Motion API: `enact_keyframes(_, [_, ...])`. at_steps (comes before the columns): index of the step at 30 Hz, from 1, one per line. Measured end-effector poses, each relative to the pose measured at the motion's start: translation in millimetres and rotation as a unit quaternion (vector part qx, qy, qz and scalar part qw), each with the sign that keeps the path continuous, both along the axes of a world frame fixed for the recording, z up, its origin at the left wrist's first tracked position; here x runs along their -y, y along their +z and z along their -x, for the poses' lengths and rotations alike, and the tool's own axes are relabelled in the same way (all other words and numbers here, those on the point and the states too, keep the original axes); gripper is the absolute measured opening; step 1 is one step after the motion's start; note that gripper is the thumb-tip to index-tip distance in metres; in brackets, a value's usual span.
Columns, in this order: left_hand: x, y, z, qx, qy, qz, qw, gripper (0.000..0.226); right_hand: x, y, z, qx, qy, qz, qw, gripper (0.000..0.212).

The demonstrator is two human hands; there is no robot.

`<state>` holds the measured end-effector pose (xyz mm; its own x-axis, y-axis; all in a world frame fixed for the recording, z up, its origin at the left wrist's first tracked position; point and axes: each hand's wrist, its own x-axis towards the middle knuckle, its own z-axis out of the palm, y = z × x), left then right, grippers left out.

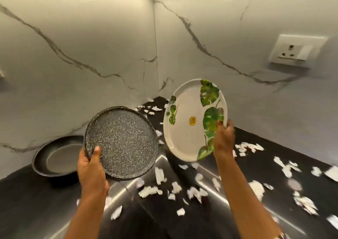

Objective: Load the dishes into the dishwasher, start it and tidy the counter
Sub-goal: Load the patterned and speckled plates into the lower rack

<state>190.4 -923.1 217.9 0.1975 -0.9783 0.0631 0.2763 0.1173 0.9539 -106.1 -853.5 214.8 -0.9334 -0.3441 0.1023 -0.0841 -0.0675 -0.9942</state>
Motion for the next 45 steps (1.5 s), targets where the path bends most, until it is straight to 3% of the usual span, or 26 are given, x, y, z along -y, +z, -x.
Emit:
enact_keyframes(4, [-103.2, -1.9, 1.0, 0.101, -0.02, 0.108, 0.989, 0.015, -143.9, 7.4, -33.1, -0.114, -0.037, 0.035, 0.992, 0.005])
enact_keyframes(8, [-201.6, 0.0, -6.7, 0.177, -0.085, 0.16, 0.967, 0.022, -254.9, 4.4, -68.2, -0.21, -0.057, 0.023, 0.976, 0.004])
enact_keyframes(9, [-220.2, 3.0, -8.2, 0.196, -0.092, 0.168, 0.962, 0.023, -270.9, 1.6, -74.9, -0.232, -0.06, 0.011, 0.971, 0.006])
enact_keyframes(12, [-272.6, 13.0, -12.3, 0.231, -0.115, 0.197, 0.946, 0.023, -320.3, -3.1, -101.5, -0.286, -0.054, -0.02, 0.956, 0.044])
enact_keyframes(14, [-295.5, 14.5, -16.6, 0.24, -0.131, 0.205, 0.94, 0.02, -348.3, -6.9, -117.9, -0.297, -0.059, -0.027, 0.953, 0.042])
enact_keyframes(23, [-403.9, -5.6, -67.9, 0.236, -0.236, 0.205, 0.92, 0.019, -507.0, -17.6, -224.7, -0.242, -0.122, -0.085, 0.959, 0.011])
enact_keyframes(25, [-429.7, -18.9, -87.3, 0.258, -0.254, 0.218, 0.906, 0.024, -545.6, -24.9, -255.7, -0.216, -0.144, -0.107, 0.96, 0.014])
enact_keyframes(33, [-545.7, -85.5, -162.3, 0.394, -0.359, 0.334, 0.778, 0.029, -695.4, -64.0, -369.7, -0.169, -0.203, -0.232, 0.936, 0.032])
enact_keyframes(37, [-604.3, -109.3, -166.7, 0.423, -0.419, 0.359, 0.719, 0.03, -764.1, -87.0, -400.4, -0.099, -0.205, -0.329, 0.917, 0.027])
enact_keyframes(41, [-666.9, -135.0, -159.2, 0.433, -0.48, 0.341, 0.683, 0.044, -830.1, -114.3, -410.3, -0.047, -0.237, -0.407, 0.881, 0.028])
enact_keyframes(45, [-731.4, -165.3, -136.0, 0.44, -0.532, 0.327, 0.646, 0.035, -901.9, -144.1, -403.5, 0.006, -0.261, -0.428, 0.865, 0.023])
